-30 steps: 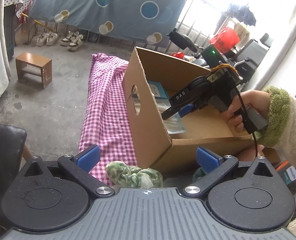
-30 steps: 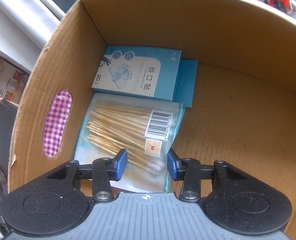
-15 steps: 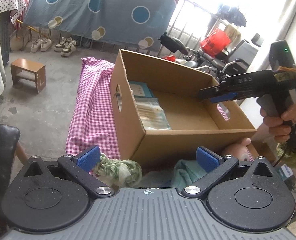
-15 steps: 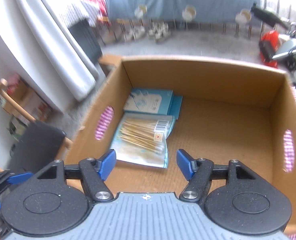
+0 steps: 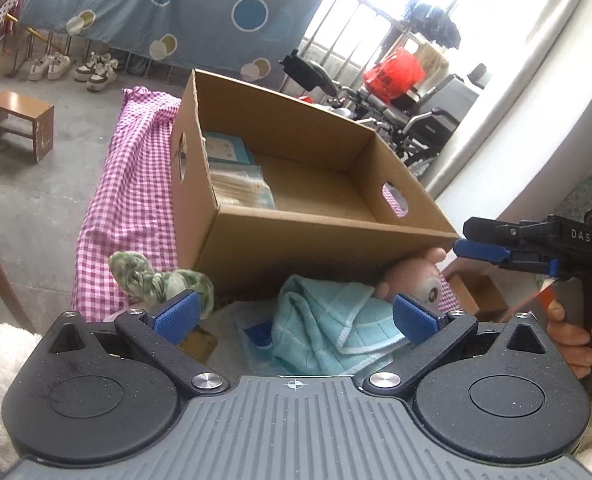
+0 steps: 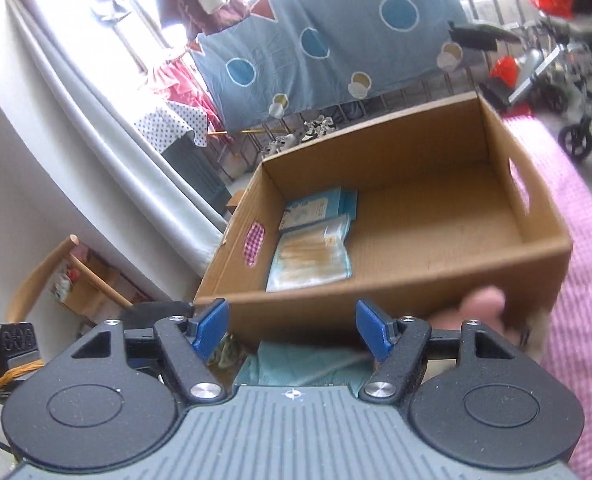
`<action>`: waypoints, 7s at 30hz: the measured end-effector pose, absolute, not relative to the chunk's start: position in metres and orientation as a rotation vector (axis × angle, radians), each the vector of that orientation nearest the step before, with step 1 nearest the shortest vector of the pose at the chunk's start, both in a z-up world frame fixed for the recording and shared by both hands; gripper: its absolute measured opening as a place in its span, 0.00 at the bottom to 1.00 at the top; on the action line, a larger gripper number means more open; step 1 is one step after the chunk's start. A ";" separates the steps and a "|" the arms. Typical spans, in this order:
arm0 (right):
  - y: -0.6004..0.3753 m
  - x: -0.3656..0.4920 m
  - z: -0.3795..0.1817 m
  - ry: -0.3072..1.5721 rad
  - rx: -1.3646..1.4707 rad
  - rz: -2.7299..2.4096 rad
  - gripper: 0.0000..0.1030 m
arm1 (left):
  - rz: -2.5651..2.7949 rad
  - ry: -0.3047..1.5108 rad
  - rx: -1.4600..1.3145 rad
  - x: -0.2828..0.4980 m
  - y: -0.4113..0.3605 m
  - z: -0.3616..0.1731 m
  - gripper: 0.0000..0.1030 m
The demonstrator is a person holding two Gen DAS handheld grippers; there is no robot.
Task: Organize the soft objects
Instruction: 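Reach the right gripper down to the teal towel and grasp it, then lift the teal towel with the right gripper over the cardboard box, then lower the towel onto the swab bag and open the right gripper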
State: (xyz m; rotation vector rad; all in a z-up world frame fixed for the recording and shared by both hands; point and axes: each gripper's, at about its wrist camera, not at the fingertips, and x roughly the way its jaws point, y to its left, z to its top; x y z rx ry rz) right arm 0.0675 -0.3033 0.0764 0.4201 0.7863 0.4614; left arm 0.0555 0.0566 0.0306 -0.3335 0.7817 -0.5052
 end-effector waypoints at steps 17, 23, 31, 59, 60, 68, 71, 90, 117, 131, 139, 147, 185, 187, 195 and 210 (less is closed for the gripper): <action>-0.304 0.076 -0.035 0.950 0.867 0.563 0.47 | -0.525 0.948 -0.304 0.079 0.004 -0.004 0.90; -0.318 0.078 -0.058 0.973 1.023 0.590 0.47 | -0.516 0.970 -0.319 0.092 -0.002 -0.008 0.87; -0.338 0.079 -0.085 0.962 1.227 0.625 0.47 | -0.515 0.999 -0.336 0.107 -0.007 -0.015 0.77; -0.370 0.050 -0.065 0.879 1.133 0.490 0.60 | -0.569 0.982 -0.308 0.087 0.011 -0.004 0.15; -0.370 0.047 -0.062 0.873 1.109 0.471 0.60 | -0.562 0.983 -0.302 0.086 0.014 -0.004 0.15; -0.330 0.046 -0.035 0.873 0.781 0.412 0.61 | -0.501 1.006 -0.300 0.082 0.028 -0.017 0.15; -0.308 0.051 -0.029 0.884 0.691 0.418 0.62 | -0.503 0.988 -0.284 0.079 0.027 -0.017 0.15; -0.240 0.020 -0.006 0.810 0.231 0.257 0.43 | -0.498 0.900 -0.185 0.064 0.018 -0.011 0.15; -0.233 0.002 0.086 0.424 0.097 0.297 0.07 | -0.621 0.592 -0.171 0.070 0.003 0.091 0.15; -0.224 0.150 0.105 0.563 0.041 0.462 0.08 | -0.552 0.655 -0.190 0.175 0.002 0.087 0.15; -0.206 0.246 0.032 1.047 0.146 0.599 0.08 | -0.441 0.899 -0.208 0.217 0.020 0.028 0.18; -0.190 0.286 -0.008 1.326 0.168 0.592 0.14 | -0.410 0.908 -0.176 0.205 0.031 0.035 0.58; -0.122 0.306 -0.007 1.353 -0.079 0.558 0.15 | -0.205 0.656 -0.388 0.098 0.157 0.028 1.00; -0.115 0.303 -0.003 1.331 -0.065 0.594 0.15 | -0.227 0.656 -0.350 0.093 0.150 0.026 1.00; -0.090 0.291 -0.022 1.344 -0.153 0.598 0.15 | -0.307 0.688 -0.295 0.078 0.121 0.018 1.00; -0.091 0.278 -0.021 1.429 -0.093 0.686 0.47 | -0.300 0.692 -0.218 0.065 0.099 0.016 1.00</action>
